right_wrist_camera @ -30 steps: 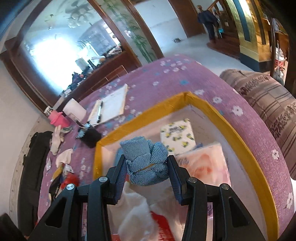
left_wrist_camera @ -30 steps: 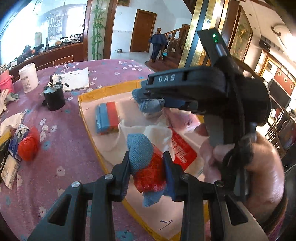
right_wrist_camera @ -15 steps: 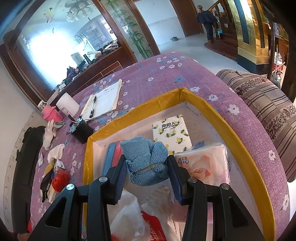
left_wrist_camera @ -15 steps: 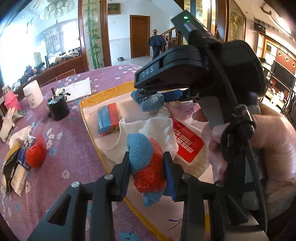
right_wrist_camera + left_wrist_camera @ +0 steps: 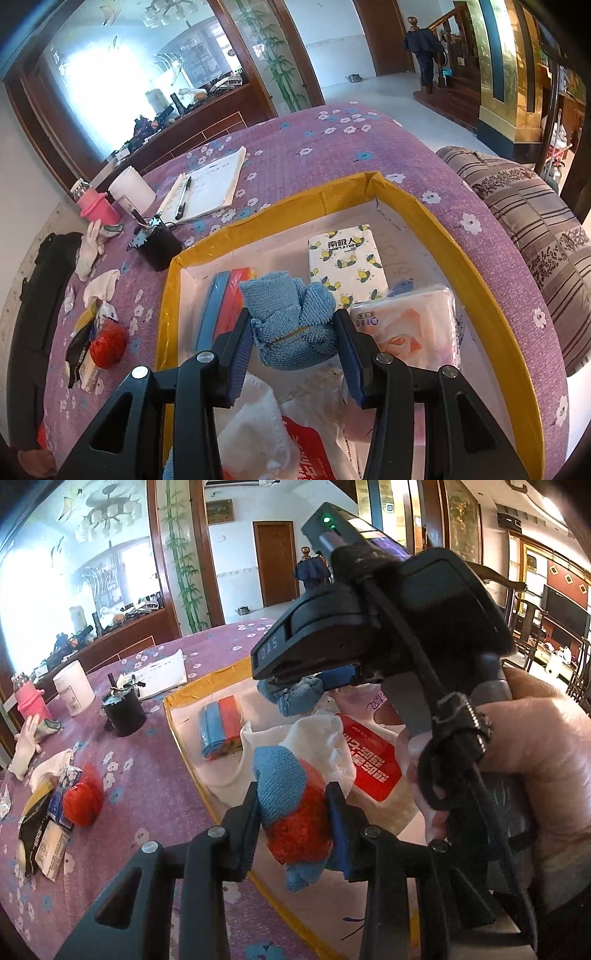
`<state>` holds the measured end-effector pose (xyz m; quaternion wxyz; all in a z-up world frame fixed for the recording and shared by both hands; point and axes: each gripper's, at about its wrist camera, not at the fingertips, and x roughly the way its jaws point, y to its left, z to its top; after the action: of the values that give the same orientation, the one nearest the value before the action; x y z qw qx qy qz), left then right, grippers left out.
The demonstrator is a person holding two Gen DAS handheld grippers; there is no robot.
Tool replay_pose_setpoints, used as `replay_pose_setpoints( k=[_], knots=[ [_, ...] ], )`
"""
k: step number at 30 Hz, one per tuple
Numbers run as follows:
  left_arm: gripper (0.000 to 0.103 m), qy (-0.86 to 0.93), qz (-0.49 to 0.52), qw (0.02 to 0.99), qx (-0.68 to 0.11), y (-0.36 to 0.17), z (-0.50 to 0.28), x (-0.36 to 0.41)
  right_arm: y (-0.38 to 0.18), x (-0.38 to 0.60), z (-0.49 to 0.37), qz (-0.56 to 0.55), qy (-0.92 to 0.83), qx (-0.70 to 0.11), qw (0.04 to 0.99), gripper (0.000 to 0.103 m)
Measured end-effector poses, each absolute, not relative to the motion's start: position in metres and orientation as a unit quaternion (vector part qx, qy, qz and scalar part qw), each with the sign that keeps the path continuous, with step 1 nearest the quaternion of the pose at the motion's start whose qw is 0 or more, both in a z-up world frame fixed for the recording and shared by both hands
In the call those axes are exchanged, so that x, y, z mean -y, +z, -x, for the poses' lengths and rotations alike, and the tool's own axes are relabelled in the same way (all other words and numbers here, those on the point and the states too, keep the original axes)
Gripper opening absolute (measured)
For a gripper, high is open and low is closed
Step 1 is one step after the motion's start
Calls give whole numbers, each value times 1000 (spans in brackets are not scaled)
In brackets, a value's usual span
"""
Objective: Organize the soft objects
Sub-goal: 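Carry the blue towel with the right gripper while the left carries the mesh bundle over the tray, then open both grippers to release the towel and mesh bundle into the tray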
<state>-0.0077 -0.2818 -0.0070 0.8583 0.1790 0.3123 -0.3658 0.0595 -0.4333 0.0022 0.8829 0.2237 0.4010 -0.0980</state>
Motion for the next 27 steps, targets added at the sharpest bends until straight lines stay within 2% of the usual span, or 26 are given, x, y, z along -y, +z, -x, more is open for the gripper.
replay_pose_setpoints(
  k=[20,25,27],
  knots=[
    [34,-374,-183,859,-299,-5,13,281,2,432,-60,-218,-97,-404,883,47],
    [42,-376,-180,859,-296,-4,14,280,4,430,-59,-220,-95,-401,884,51],
    [53,-376,-177,861,-293,-3,14,279,6,430,-58,-220,-96,-398,885,54]
  ],
)
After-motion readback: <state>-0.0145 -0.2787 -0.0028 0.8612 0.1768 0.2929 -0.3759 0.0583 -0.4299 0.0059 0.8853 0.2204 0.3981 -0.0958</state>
